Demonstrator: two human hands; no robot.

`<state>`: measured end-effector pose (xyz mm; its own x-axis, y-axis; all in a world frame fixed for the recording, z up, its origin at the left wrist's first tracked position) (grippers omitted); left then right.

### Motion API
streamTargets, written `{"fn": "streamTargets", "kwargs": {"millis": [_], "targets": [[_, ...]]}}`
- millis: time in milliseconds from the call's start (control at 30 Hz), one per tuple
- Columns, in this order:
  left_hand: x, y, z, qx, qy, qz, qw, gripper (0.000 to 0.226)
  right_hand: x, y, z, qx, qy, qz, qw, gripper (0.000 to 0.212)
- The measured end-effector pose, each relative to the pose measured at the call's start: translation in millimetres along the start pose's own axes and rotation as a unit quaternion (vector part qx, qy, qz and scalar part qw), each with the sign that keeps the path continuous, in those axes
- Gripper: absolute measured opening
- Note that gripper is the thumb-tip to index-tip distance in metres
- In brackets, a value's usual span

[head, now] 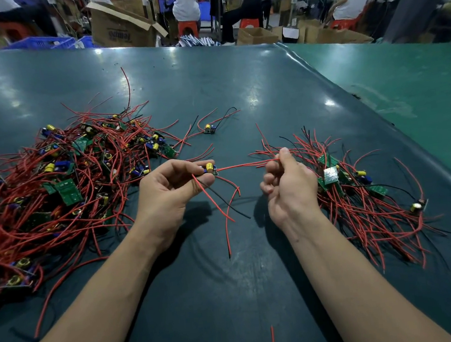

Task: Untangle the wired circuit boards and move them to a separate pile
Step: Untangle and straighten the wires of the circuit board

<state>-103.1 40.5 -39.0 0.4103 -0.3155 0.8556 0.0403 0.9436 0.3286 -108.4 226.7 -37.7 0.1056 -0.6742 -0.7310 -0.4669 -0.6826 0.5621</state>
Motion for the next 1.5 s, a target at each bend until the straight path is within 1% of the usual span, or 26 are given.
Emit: {"fn": "streamTargets", "kwargs": {"millis": [167, 267, 333, 367, 433, 467, 533, 667, 800, 900, 1033, 1133, 1200, 1233, 1267, 1300, 1333, 1367, 1400, 1433, 1467, 1500], "targets": [[0, 3, -1, -0.017, 0.003, -0.010, 1.000, 0.019, 2, -3, 3, 0.010, 0.027, 0.037, 0.999, 0.029], [1, 4, -1, -0.011, 0.006, -0.012, 1.000, 0.020, 2, -2, 1, 0.007, 0.015, 0.015, 1.000, 0.034], [2, 4, -1, 0.003, 0.012, -0.012, 1.000, 0.020, 4, 4, -3, -0.028, 0.010, -0.057, 0.998, 0.038], [3, 4, 0, 0.009, 0.016, -0.009, 1.000, 0.020, 8, 9, -7, -0.060, 0.020, -0.104, 0.993, 0.037], [4, 5, -2, 0.007, 0.020, 0.007, 1.000, 0.020, 21, 18, -17, -0.138, 0.060, -0.185, 0.971, 0.028], [5, 7, -3, -0.001, 0.020, 0.017, 1.000, 0.019, 28, 21, -21, -0.167, 0.077, -0.203, 0.962, 0.022], [6, 9, -5, -0.013, 0.019, 0.029, 0.999, 0.019, 35, 23, -26, -0.187, 0.084, -0.201, 0.958, 0.016], [7, 11, -6, -0.015, 0.019, 0.032, 0.999, 0.020, 25, 19, -21, -0.132, 0.040, -0.168, 0.976, 0.020], [8, 10, -4, -0.011, 0.027, 0.021, 0.999, 0.019, 3, 8, -10, -0.041, -0.026, -0.087, 0.995, 0.022], [10, 10, -4, -0.011, 0.038, 0.013, 0.999, 0.018, -12, -1, -4, 0.012, -0.060, -0.024, 0.998, 0.024], [10, 8, -4, 0.018, 0.027, -0.029, 0.999, 0.021, -12, -6, 1, 0.040, -0.063, 0.019, 0.997, 0.035], [11, 6, -2, 0.051, 0.004, -0.048, 0.998, 0.036, -4, -4, 3, 0.041, -0.039, 0.006, 0.998, 0.035], [13, 4, 0, 0.079, -0.016, -0.097, 0.992, 0.030, 2, -4, 3, 0.035, -0.018, -0.066, 0.997, 0.033], [14, 3, 1, 0.095, -0.025, -0.120, 0.988, 0.024, 4, -5, 3, 0.030, -0.016, -0.132, 0.991, 0.033], [16, 1, 2, 0.110, -0.034, -0.136, 0.984, 0.021, 5, -5, 3, 0.021, -0.025, -0.221, 0.975, 0.034], [17, -1, 3, 0.120, -0.046, -0.146, 0.981, 0.020, 5, -4, 1, 0.011, -0.046, -0.326, 0.944, 0.035], [18, -2, 4, 0.124, -0.061, -0.155, 0.978, 0.020, 6, -2, -2, 0.007, -0.079, -0.435, 0.897, 0.036], [18, -3, 4, 0.122, -0.080, -0.163, 0.976, 0.021, 6, 1, -6, 0.018, -0.124, -0.531, 0.838, 0.038], [17, -3, 3, 0.118, -0.100, -0.168, 0.974, 0.022, 5, 4, -11, 0.037, -0.178, -0.599, 0.780, 0.041], [17, -2, 2, 0.115, -0.120, -0.168, 0.972, 0.024, 4, 8, -17, 0.051, -0.235, -0.631, 0.737, 0.043], [17, -3, 2, 0.112, -0.135, -0.165, 0.971, 0.026, 2, 12, -24, 0.048, -0.288, -0.626, 0.723, 0.042], [17, -2, 1, 0.107, -0.144, -0.163, 0.970, 0.028, 0, 15, -29, 0.025, -0.327, -0.595, 0.734, 0.040]]}}
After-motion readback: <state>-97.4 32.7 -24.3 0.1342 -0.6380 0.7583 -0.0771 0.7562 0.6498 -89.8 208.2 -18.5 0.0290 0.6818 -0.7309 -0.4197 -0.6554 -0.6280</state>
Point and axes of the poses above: each hand's wrist, its own z-axis towards the middle knuckle, its own y-axis out of the palm, x = y × z, the point moved 4 cm from there along z, towards the middle knuckle, and after that the axes turned 11 degrees about y, right-handed, at the moved point
